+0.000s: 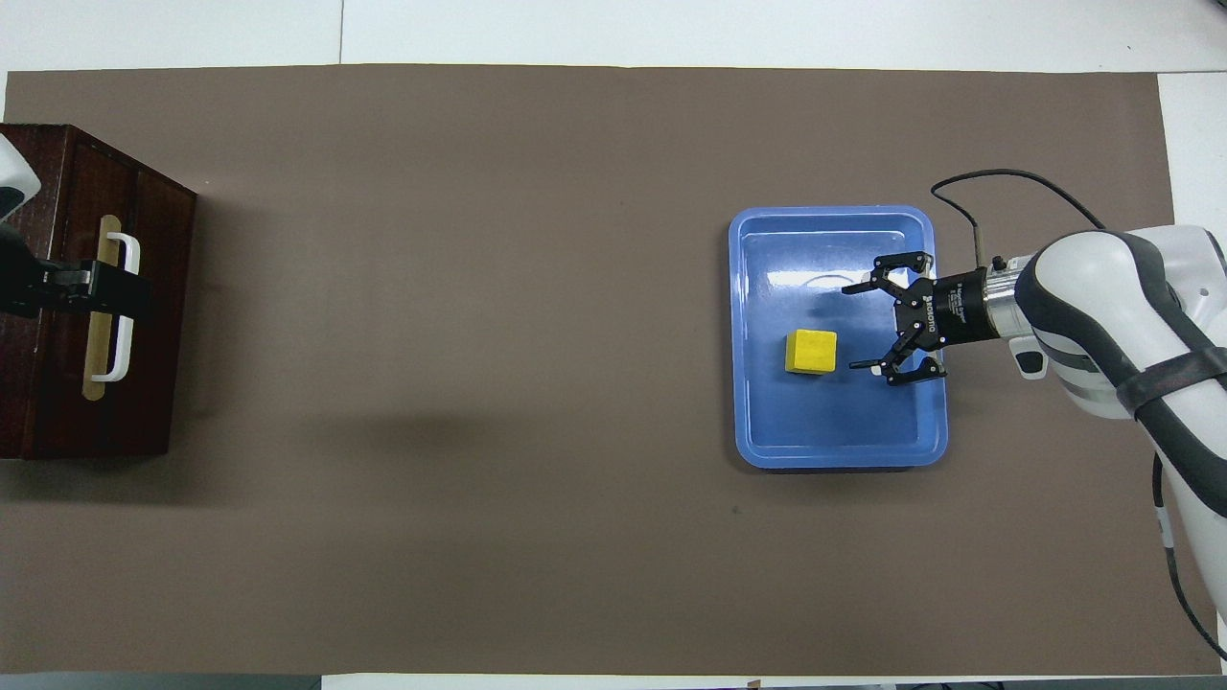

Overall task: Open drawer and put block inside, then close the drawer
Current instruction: 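Pull the drawer open with the left gripper while the right gripper descends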

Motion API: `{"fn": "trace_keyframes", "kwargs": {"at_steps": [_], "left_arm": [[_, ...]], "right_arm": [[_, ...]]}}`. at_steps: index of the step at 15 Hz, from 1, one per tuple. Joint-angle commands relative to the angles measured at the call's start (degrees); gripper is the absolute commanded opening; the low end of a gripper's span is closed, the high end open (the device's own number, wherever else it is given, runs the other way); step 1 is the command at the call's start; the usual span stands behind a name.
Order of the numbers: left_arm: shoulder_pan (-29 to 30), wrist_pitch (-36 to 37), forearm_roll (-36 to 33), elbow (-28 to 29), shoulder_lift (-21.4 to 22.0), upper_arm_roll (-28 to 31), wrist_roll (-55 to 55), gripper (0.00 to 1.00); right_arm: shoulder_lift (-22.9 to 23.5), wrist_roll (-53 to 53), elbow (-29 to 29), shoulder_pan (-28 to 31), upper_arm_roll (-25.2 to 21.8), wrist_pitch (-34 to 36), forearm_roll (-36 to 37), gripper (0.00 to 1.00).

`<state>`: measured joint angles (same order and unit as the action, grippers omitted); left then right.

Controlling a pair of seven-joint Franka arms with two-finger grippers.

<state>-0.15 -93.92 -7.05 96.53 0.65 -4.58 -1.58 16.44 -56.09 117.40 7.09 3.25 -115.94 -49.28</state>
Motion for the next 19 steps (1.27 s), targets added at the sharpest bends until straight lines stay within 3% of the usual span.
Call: {"fn": "trace_keyframes", "kwargs": {"at_steps": [1,3,7,11,19], "left_arm": [[-1.96,-7.83,-7.08,6.82,0.58,0.36,2.26,1.0],[-3.01,-14.51,-12.52,9.72,-1.08,0.36,4.82,1.0],[-5.83,-20.07,-23.79,10.7,-7.15,0.36,14.56,1.0],[-5.31,-22.36,-23.89,13.95,-7.16,0.36,15.11,1.0],[-2.4,-21.57,-23.89,11.85,-12.24,0.63,14.41,1.0]], "right_arm": [[-0.09,1.42,0.54,0.03,0.26,-0.78,-1.96,1.0],[-0.18,1.51,0.63,-0.06,0.26,-0.87,-1.96,1.0],[-0.35,1.95,2.21,-2.17,0.35,-4.11,-1.96,1.0],[-0.44,3.26,2.83,-3.14,0.35,-5.27,-2.05,1.0],[-0.62,1.69,3.01,-2.35,0.35,-3.78,-2.22,1.0]]}}
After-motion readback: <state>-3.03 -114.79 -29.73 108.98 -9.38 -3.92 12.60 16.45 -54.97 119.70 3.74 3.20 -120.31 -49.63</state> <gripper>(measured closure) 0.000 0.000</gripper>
